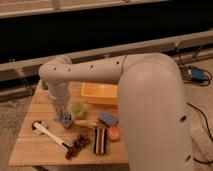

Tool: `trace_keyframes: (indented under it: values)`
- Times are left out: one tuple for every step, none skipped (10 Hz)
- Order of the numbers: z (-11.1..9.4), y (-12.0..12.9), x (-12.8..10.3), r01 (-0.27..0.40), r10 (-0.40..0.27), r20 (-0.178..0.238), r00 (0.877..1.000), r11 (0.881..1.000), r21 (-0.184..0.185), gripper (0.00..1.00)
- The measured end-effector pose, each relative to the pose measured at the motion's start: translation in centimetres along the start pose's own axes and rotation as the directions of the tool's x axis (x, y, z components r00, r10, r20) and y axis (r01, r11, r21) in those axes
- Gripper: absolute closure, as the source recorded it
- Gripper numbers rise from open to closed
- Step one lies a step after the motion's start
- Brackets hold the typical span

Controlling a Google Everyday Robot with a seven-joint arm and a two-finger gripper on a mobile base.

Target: Place towel in metal cup

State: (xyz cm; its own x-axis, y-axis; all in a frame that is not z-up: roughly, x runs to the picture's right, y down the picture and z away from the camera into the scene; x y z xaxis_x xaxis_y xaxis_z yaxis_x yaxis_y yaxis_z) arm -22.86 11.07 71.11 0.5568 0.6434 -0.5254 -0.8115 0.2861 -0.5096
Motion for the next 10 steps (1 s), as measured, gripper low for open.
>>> trace_keyframes:
  values:
    - [0.3, -0.1, -0.1, -0.001, 0.001, 0.003, 1.0, 1.0, 0.001, 0.91]
    - [0.6, -0.1, -0.2, 0.0, 0.0, 0.003, 1.0, 1.0, 0.002, 0.82]
    - [0.9, 0.0, -0.2, 0.002, -0.002, 0.002, 1.0, 1.0, 0.001, 0.71]
    - [1.2, -0.1, -0.2, 0.001, -0.001, 0.002, 1.0, 1.0, -0.002, 0.63]
    - [1.6, -0.2, -0.3, 0.004, -0.004, 0.003, 1.0, 1.0, -0.011, 0.52]
    - [1.9, -0.2, -0.4, 0.01, -0.01, 0.005, 1.0, 1.0, -0.022, 0.41]
    - [2.3, -0.3, -0.4, 0.016, -0.015, 0.007, 1.0, 0.999, -0.029, 0.31]
    - [2.6, -0.4, -0.4, 0.018, -0.017, 0.01, 1.0, 0.999, -0.03, 0.24]
    - [2.9, -0.6, -0.5, 0.018, -0.017, 0.011, 1.0, 0.999, -0.029, 0.2]
    - [3.1, -0.8, -0.6, 0.017, -0.016, 0.011, 1.0, 1.0, -0.026, 0.2]
